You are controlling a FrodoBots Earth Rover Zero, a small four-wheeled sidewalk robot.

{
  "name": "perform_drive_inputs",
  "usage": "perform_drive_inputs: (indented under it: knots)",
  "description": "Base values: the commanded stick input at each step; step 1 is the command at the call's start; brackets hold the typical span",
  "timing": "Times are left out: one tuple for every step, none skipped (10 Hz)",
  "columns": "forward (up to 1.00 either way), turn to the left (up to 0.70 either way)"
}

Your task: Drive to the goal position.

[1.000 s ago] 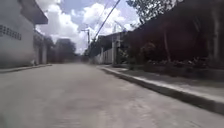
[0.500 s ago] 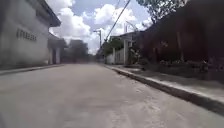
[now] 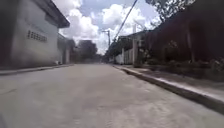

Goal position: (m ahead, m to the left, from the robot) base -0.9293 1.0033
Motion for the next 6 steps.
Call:
perform_drive_inputs:
  knots:
    - [0.00,0.97]
    - [0.00,0.97]
    - [0.00,0.97]
    - [0.00,0.97]
    - [0.00,0.97]
    - [0.00,0.97]
